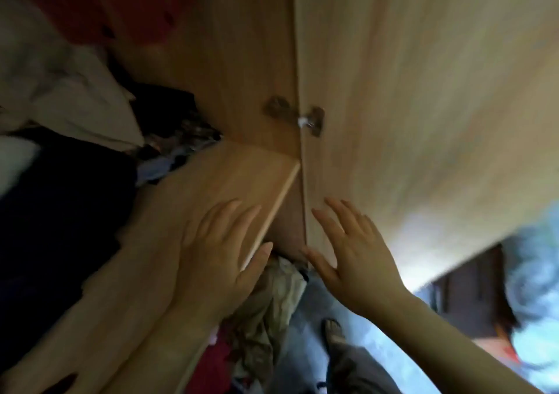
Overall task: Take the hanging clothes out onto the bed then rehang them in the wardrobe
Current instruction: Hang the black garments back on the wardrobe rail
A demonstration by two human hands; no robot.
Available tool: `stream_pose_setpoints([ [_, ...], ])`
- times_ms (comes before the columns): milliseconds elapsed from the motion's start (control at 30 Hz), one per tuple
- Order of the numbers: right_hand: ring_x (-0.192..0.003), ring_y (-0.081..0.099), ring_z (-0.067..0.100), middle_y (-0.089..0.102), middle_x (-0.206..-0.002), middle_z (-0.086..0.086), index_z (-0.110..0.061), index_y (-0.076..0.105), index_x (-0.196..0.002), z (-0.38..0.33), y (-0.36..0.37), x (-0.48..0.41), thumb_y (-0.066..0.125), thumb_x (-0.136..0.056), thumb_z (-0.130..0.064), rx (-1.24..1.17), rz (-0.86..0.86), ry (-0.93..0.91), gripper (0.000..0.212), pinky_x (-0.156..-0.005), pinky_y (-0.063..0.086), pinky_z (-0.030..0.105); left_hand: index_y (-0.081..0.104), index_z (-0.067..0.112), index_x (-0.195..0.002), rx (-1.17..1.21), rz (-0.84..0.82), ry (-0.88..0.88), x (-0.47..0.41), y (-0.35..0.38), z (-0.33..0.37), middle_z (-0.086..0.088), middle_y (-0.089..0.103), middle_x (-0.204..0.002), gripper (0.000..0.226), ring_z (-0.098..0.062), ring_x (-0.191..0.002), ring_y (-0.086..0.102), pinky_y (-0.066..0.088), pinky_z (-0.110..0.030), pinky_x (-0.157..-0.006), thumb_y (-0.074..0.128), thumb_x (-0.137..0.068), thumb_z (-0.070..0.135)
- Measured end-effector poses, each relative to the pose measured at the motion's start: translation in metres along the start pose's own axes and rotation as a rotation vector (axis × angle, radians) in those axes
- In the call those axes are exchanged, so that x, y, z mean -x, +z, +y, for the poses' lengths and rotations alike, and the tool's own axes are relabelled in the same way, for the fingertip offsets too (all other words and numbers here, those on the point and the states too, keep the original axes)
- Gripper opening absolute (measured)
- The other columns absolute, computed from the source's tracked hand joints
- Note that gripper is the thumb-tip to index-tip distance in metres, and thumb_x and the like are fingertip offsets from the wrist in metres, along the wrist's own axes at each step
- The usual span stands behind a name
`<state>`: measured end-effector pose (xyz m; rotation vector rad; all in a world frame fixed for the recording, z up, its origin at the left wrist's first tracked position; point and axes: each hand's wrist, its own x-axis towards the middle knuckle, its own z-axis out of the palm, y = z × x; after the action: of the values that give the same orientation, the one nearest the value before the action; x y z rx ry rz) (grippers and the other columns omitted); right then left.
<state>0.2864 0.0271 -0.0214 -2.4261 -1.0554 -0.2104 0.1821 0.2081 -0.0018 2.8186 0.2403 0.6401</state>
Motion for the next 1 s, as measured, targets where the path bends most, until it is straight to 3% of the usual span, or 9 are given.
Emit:
stream_pose_setpoints([
  [67, -0.124, 0.048, 0.037, 0.052, -0.134, 0.012, -0.015, 0.053, -0.128, 0.008, 0.001, 0.049, 0.024, -0.093, -0.06, 0.013, -0.027, 0.147, 0.064, -0.095, 0.044, 0.054, 0.049, 0.022, -0.133, 0.059, -0.165, 0.03, 0.015, 0.013, 0.023, -0.003, 0.049, -0.138, 0.055, -0.025, -0.125, 0.046, 0.038, -0.045, -0.103, 0.037, -0.09, 0.054],
  [267, -0.122, 0.05, 0.035, 0.053, -0.133, 0.011, -0.013, 0.056, -0.124, 0.036, -0.03, 0.186, 0.043, -0.087, -0.054, 0.01, 0.016, 0.553, 0.056, -0.092, 0.046, 0.053, 0.053, 0.026, -0.128, 0.222, -0.436, 0.129, 0.057, 0.063, 0.117, 0.001, 0.053, -0.133, 0.056, -0.02, -0.123, 0.046, 0.029, -0.053, -0.104, 0.033, -0.086, 0.056],
  [400, -0.123, 0.047, 0.035, 0.051, -0.133, 0.012, -0.011, 0.055, -0.126, 0.055, -0.068, 0.271, 0.043, -0.089, -0.053, 0.047, 0.132, 0.792, 0.057, -0.097, 0.043, 0.05, 0.052, 0.024, -0.13, 0.319, -0.568, 0.352, 0.07, 0.088, 0.187, 0.001, 0.052, -0.133, 0.055, -0.02, -0.121, 0.045, 0.034, -0.042, -0.102, 0.035, -0.087, 0.055],
  [667, -0.13, 0.04, 0.026, 0.046, -0.139, 0.005, -0.014, 0.05, -0.132, 0.105, -0.145, 0.427, 0.036, -0.089, -0.058, 0.083, 0.363, 1.161, 0.063, -0.104, 0.038, 0.045, 0.054, 0.016, -0.127, 0.385, -0.607, 0.827, 0.082, 0.147, 0.382, -0.007, 0.056, -0.128, 0.051, -0.028, -0.115, 0.053, 0.044, -0.049, -0.093, 0.041, -0.089, 0.047],
  [867, -0.129, 0.042, 0.032, 0.047, -0.138, 0.008, -0.012, 0.05, -0.131, 0.164, -0.227, 0.55, 0.036, -0.09, -0.056, 0.205, 0.453, 1.334, 0.062, -0.1, 0.039, 0.054, 0.053, 0.019, -0.13, 0.45, -0.668, 1.083, 0.136, 0.179, 0.572, -0.002, 0.053, -0.132, 0.055, -0.025, -0.118, 0.052, 0.041, -0.056, -0.094, 0.036, -0.088, 0.052],
  [1000, -0.13, 0.041, 0.028, 0.046, -0.139, 0.007, -0.014, 0.048, -0.133, 0.183, -0.264, 0.607, 0.037, -0.091, -0.056, 0.24, 0.499, 1.431, 0.061, -0.105, 0.037, 0.047, 0.051, 0.019, -0.131, 0.441, -0.697, 1.173, 0.154, 0.191, 0.648, -0.002, 0.051, -0.133, 0.056, -0.025, -0.122, 0.049, 0.04, -0.057, -0.095, 0.034, -0.089, 0.053],
])
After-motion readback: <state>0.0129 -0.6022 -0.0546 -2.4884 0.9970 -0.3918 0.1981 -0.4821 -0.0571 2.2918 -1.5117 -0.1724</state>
